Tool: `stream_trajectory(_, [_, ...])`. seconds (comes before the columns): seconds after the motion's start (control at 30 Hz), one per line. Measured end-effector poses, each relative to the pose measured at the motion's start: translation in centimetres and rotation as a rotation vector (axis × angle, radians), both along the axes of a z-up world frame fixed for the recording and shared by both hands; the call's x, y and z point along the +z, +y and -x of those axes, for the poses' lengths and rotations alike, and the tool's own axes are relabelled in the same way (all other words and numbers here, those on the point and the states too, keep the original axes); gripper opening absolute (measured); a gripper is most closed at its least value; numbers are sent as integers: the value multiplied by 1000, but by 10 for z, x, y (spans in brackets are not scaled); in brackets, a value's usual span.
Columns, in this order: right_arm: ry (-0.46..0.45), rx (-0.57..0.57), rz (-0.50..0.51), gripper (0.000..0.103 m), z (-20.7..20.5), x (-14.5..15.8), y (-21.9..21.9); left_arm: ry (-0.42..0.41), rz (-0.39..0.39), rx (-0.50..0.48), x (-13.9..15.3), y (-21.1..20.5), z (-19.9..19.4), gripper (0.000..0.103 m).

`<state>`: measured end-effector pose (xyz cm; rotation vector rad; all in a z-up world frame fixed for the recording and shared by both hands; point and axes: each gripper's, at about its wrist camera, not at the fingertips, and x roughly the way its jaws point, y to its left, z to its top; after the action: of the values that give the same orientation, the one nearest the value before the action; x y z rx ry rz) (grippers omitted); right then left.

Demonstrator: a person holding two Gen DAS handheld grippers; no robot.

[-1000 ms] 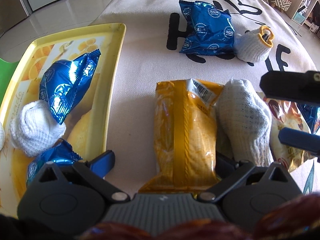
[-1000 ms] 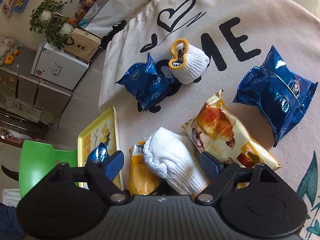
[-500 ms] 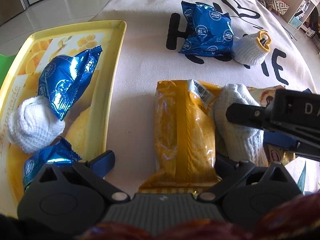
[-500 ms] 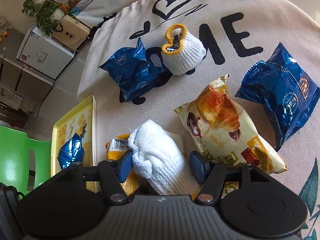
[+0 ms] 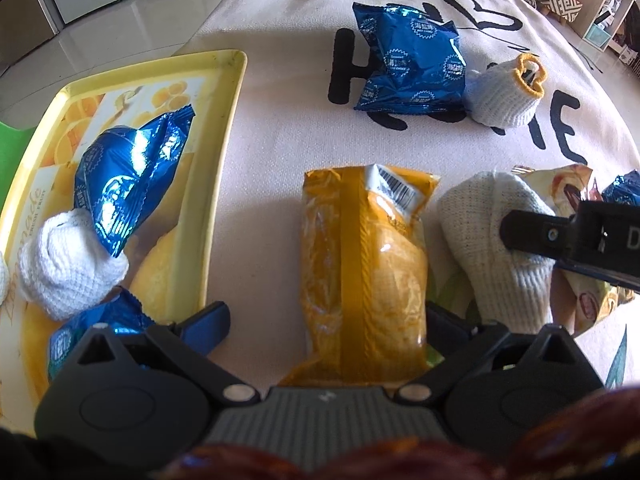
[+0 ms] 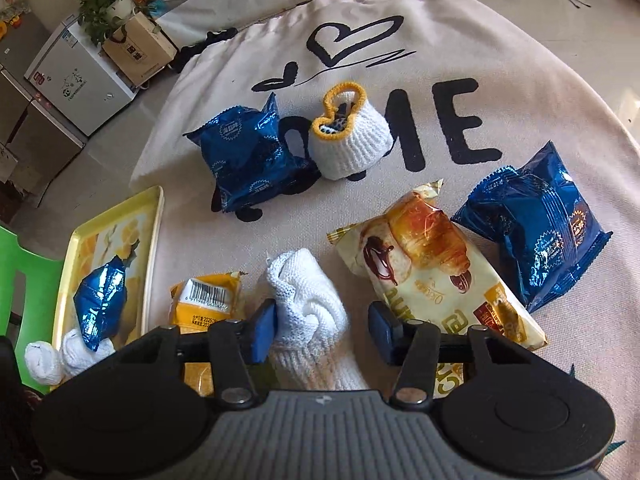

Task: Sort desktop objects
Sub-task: 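Close the left gripper on the yellow wafer bag while the right gripper closes on the white glove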

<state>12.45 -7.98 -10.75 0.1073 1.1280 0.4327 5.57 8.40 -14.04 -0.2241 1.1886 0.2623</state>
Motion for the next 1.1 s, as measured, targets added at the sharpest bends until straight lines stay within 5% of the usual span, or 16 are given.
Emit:
stream_trajectory(0.13, [-4, 2, 19, 50, -2, 2, 0, 13, -11, -9, -1, -6, -4, 103])
stream_trajectory(0.27, [87, 12, -62, 52, -2, -7, 0, 18, -34, -21, -2, -8, -5, 103])
stream_trajectory(0.47, [113, 47, -41, 66, -2, -16, 7, 22, -33, -25, -2, -6, -5, 103])
stream_trajectory(0.8, [35, 144, 52, 69, 5, -15, 24, 19, -35, -56, -3, -5, -3, 103])
stream_trajectory(1.1, [-20, 165, 73, 45, 11, -7, 27, -4, -13, -36, -1, -2, -1, 102])
